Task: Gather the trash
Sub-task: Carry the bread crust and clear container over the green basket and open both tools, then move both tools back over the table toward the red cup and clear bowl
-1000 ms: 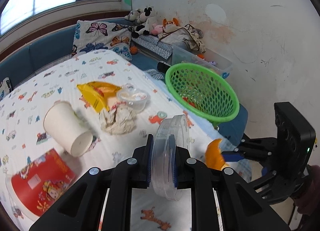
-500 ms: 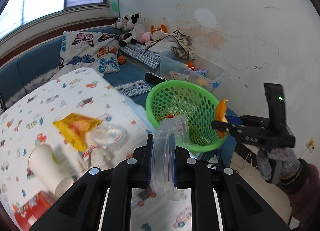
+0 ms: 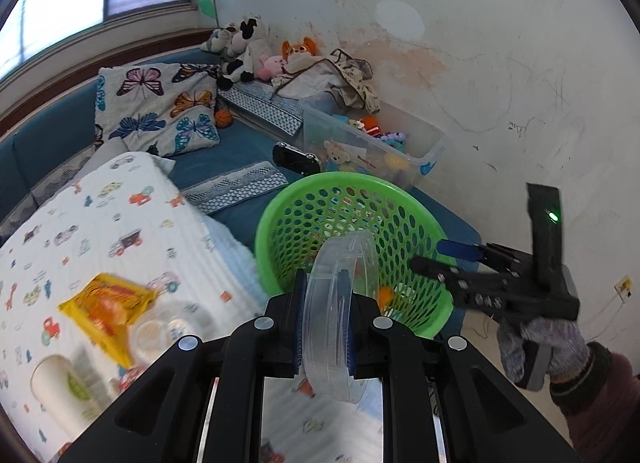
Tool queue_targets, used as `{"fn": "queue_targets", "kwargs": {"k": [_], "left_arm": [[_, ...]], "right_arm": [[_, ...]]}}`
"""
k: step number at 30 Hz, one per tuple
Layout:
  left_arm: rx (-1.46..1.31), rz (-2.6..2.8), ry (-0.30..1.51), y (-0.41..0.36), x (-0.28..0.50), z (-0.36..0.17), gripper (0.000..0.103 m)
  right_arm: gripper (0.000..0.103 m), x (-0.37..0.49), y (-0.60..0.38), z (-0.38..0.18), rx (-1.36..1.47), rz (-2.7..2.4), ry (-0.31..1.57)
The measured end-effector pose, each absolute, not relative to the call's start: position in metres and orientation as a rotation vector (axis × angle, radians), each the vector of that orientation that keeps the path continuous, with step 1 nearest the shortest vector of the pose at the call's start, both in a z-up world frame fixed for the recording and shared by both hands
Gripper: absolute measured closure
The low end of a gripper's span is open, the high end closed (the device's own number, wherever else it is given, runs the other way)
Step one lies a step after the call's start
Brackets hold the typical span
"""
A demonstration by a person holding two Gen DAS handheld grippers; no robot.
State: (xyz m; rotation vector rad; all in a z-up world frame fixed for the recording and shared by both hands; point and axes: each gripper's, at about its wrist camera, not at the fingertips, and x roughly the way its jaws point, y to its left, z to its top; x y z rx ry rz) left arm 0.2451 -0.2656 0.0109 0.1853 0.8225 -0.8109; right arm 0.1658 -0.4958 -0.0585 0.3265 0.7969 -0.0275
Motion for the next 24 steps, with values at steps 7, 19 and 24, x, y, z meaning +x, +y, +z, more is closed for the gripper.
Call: {"fn": "queue_targets", "kwargs": {"k": [7,19,24], "left_arm": [[0.211,-0.809,0.873,-0.303,0.259,-0.005,0.088],[0.212,-0.819,0.906,-0.334,0.263,-0.022,0.073],[0.200,-0.828,0.883,-0.321,0.253,-0.015,0.060]], "right_arm": [[0.018,0.141,-0.484,-0.051,0.244,-0.031,0.769],[0.013,0.115,-0.482,-0.051,0.286,-0.019,0.754],[0.012,0.109,-0.475,-0.049,0.278,-0.009,0.745]]}}
